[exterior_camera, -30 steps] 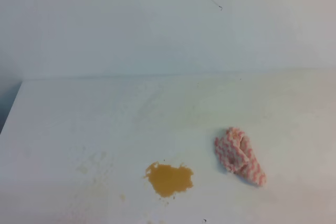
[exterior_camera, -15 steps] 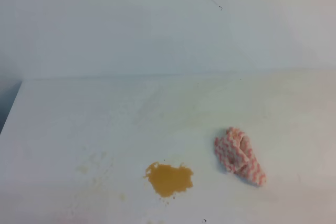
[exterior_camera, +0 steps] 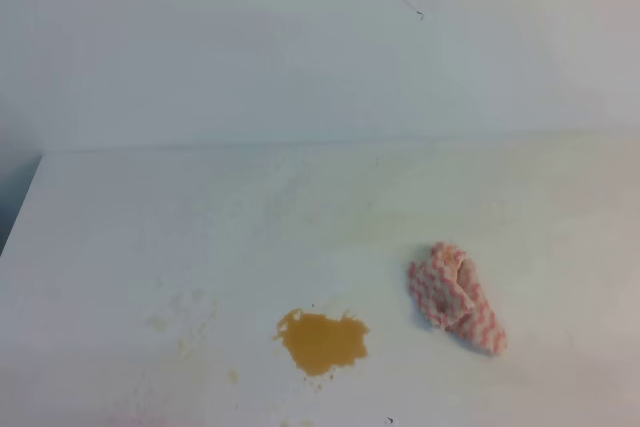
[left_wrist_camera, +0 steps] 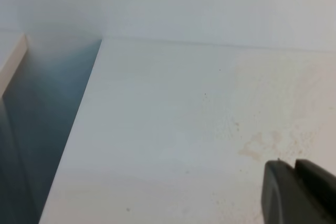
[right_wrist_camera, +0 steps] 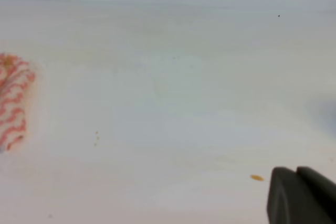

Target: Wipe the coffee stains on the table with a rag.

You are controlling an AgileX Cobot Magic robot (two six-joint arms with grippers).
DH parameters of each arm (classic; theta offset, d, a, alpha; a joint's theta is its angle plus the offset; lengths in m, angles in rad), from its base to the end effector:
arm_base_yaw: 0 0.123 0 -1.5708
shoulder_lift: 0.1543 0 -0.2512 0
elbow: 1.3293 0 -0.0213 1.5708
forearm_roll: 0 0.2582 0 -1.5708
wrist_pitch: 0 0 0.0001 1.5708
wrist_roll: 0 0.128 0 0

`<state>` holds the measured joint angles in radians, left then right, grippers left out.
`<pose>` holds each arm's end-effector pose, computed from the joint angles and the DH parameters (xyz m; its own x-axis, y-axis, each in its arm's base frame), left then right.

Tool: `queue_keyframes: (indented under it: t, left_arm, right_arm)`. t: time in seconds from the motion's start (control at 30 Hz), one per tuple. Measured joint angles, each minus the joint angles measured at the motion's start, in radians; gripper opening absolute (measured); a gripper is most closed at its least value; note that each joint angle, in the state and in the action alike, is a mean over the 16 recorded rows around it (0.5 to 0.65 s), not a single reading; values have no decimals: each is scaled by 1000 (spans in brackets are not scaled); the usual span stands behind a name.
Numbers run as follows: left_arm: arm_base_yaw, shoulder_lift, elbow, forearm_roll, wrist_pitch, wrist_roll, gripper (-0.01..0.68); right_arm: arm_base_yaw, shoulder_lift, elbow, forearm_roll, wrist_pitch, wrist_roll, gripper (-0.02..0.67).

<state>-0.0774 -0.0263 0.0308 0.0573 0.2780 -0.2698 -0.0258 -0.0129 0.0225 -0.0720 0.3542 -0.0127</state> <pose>0.1317 -0.0082 0.1727 -0.2018 -0.1980 -0.9592 0.0194 0.9783 -0.2060 0.1301 -0.0066 0.1647 -0.2753 -0.0731 -0.9586 0.0278 0.9961 -0.0839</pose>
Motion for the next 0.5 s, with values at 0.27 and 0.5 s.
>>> queue_keyframes:
  t: [0.27, 0.5]
  left_arm:
    - [0, 0, 0, 0, 0, 0, -1]
    - [0, 0, 0, 0, 0, 0, -1]
  right_arm:
    - [0, 0, 4, -1, -163, 19, -2]
    - [0, 0, 7, 18, -393, 35, -2]
